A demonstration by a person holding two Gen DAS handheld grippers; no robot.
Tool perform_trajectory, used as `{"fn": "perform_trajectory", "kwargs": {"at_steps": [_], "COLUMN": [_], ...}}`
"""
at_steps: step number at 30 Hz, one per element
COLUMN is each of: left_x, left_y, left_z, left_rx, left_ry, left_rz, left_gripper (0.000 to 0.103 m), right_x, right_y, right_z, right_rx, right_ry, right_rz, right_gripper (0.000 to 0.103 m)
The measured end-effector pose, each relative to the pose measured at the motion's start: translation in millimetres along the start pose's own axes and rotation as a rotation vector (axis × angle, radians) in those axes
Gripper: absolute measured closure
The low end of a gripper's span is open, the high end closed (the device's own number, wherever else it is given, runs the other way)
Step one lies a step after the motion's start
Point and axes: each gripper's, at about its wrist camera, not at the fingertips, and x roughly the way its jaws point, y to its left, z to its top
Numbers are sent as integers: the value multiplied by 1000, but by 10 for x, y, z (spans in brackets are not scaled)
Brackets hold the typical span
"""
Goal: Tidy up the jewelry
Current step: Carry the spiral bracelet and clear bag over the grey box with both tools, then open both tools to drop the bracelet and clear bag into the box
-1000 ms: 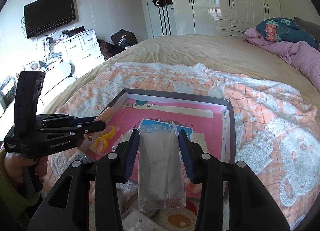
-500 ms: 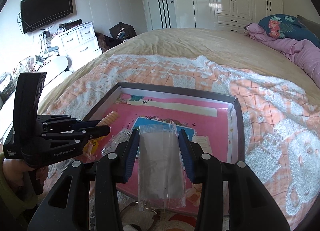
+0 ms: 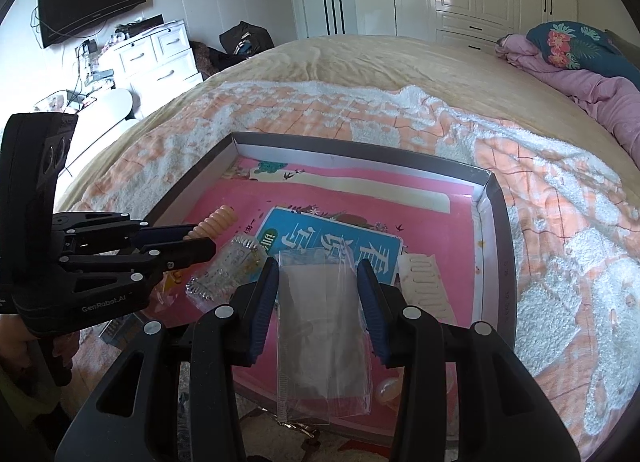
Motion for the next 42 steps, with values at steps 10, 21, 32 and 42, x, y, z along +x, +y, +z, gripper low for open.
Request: {"fn": "perform_trajectory", "kwargs": {"at_steps": [10, 21, 32, 42], "left_x": [-4, -18, -33, -194], "left_y": [-11, -37, -39, -33], "left_z": [-13, -16, -26, 2], "left_rx": [-4, 1, -1, -5], "left_ry": [3, 3, 6, -28], "left_rz": [-14, -23, -19, -18], "left_gripper": [91, 91, 91, 74], "right_x": [55, 36, -265, -534], "right_y": [3, -26, -89, -156], "right_z": [-23, -28, -95, -142], "right_rx": [1, 28, 105, 152], "right_ry": [11, -7, -58, -98], "right_rz": [-10, -8, -4, -13], "right_gripper": [63, 54, 35, 26]}}
